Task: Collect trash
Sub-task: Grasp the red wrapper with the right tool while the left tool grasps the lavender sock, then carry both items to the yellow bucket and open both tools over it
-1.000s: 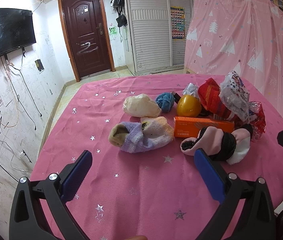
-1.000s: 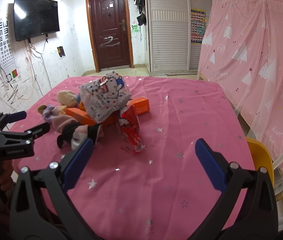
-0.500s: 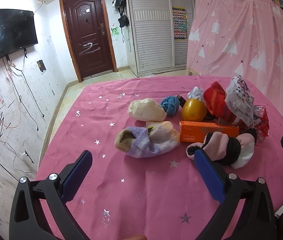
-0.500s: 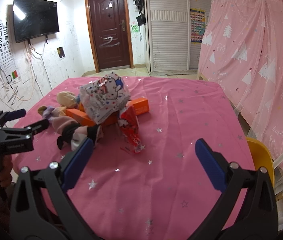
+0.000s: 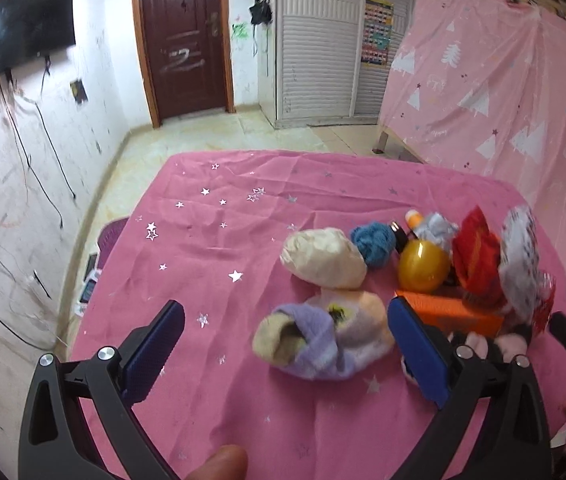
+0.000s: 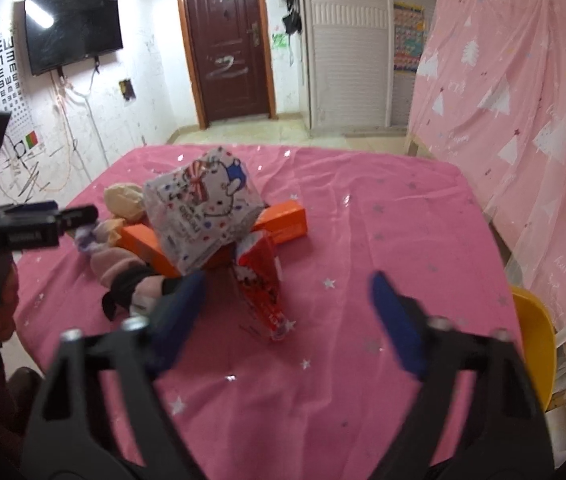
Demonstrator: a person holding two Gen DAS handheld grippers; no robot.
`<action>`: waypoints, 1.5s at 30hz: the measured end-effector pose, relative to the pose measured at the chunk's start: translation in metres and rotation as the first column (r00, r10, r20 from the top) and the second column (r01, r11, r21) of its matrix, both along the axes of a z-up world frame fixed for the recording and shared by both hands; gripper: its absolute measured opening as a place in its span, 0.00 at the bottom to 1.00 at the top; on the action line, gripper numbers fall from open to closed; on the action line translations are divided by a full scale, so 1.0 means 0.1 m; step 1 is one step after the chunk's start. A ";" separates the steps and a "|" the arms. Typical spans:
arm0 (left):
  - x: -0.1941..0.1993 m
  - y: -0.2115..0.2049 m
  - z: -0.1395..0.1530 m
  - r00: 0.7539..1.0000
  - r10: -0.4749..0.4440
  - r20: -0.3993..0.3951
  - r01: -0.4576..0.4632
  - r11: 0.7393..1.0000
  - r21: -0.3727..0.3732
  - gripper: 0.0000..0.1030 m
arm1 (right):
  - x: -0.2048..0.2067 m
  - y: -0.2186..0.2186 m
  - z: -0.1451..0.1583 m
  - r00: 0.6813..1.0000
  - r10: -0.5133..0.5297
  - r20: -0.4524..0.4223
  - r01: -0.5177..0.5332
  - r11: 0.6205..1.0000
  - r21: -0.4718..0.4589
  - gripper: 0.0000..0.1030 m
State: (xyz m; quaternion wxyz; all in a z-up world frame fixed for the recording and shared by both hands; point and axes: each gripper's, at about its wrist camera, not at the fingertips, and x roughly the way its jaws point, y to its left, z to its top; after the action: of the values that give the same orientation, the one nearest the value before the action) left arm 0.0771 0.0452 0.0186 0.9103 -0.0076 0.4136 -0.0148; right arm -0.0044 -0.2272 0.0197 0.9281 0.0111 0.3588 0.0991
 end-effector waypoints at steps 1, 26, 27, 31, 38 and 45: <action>0.06 0.05 0.00 1.000 0.005 -0.013 -0.006 1.000 -0.019 0.92 | 0.03 0.01 -0.02 1.000 0.011 -0.013 -0.011 1.000 -0.008 0.62; -0.17 -0.10 -0.11 0.995 -0.099 -0.027 0.097 0.992 -0.084 0.14 | -0.03 -0.15 0.05 0.991 -0.081 0.105 0.104 0.966 -0.235 0.18; -0.22 -0.10 -0.04 0.995 -0.098 -0.015 0.097 0.992 -0.079 0.14 | -0.02 -0.18 0.05 0.990 -0.089 0.108 0.112 0.967 -0.230 0.18; -0.40 -0.21 0.32 0.990 -0.127 0.053 0.131 0.990 -0.061 0.14 | 0.02 -0.34 0.04 0.986 -0.124 0.109 0.146 0.963 -0.225 0.18; -0.55 -0.73 0.73 0.960 -0.249 0.128 0.255 0.966 -0.033 0.14 | 0.03 -0.51 0.11 0.976 -0.166 0.141 0.194 0.956 -0.221 0.18; -0.56 -1.46 0.90 0.908 -0.391 0.151 0.397 0.918 -0.009 0.14 | 0.01 -0.70 0.12 0.965 -0.215 0.148 0.241 0.951 -0.194 0.18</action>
State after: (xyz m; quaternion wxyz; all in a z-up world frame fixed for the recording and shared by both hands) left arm 0.0213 -0.1007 0.1086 0.9161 0.0592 0.3383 -0.2070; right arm -0.0030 -0.2974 0.0316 0.9499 -0.0521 0.3047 -0.0469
